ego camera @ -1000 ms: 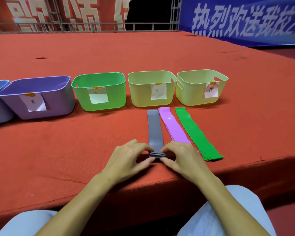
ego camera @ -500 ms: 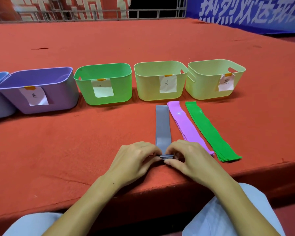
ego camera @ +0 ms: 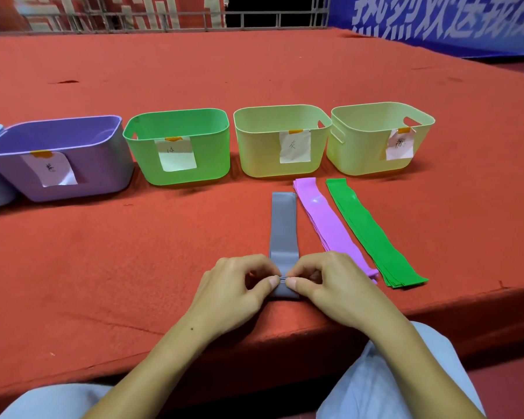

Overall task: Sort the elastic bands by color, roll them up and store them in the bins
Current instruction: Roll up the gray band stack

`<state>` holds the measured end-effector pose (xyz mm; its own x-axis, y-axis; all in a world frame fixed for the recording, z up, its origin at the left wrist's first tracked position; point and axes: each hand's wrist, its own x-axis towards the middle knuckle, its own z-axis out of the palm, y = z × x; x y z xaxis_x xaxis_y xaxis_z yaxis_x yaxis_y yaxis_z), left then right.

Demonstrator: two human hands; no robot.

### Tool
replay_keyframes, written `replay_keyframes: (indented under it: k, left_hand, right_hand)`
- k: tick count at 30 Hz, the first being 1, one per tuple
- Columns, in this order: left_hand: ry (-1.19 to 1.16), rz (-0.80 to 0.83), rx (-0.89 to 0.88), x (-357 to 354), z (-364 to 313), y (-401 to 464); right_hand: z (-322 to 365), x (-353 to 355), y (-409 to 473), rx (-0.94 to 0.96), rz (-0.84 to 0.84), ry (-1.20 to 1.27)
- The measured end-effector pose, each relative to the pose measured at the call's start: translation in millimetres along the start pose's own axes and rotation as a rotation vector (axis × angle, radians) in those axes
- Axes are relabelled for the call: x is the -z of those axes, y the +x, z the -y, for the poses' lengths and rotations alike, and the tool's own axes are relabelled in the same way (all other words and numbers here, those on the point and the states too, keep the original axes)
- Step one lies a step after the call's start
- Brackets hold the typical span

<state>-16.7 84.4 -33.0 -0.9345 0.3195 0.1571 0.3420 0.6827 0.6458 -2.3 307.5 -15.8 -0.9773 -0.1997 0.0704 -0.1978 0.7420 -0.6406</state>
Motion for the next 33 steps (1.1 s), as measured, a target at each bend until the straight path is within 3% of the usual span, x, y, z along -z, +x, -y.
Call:
replay_keyframes:
  k: [9,19,27,33]
  left_hand:
    - [-0.015,0.025,0.161,-9,-1,16]
    - [-0.073,0.027,0.220,-9,0,18]
    - [0.114,-0.021,0.026,-4,-3,13]
    - [0.031,0.074,-0.204,3,13,5]
  right_hand:
    - [14,1,-1,-0.004,-0.033,-0.263]
    - [30,4,-4,0.006,0.110,-0.503]
    - [27,1,-4,0.031,0.148,-0.554]
    - [17,1,-2,0.047,0.154,-0.515]
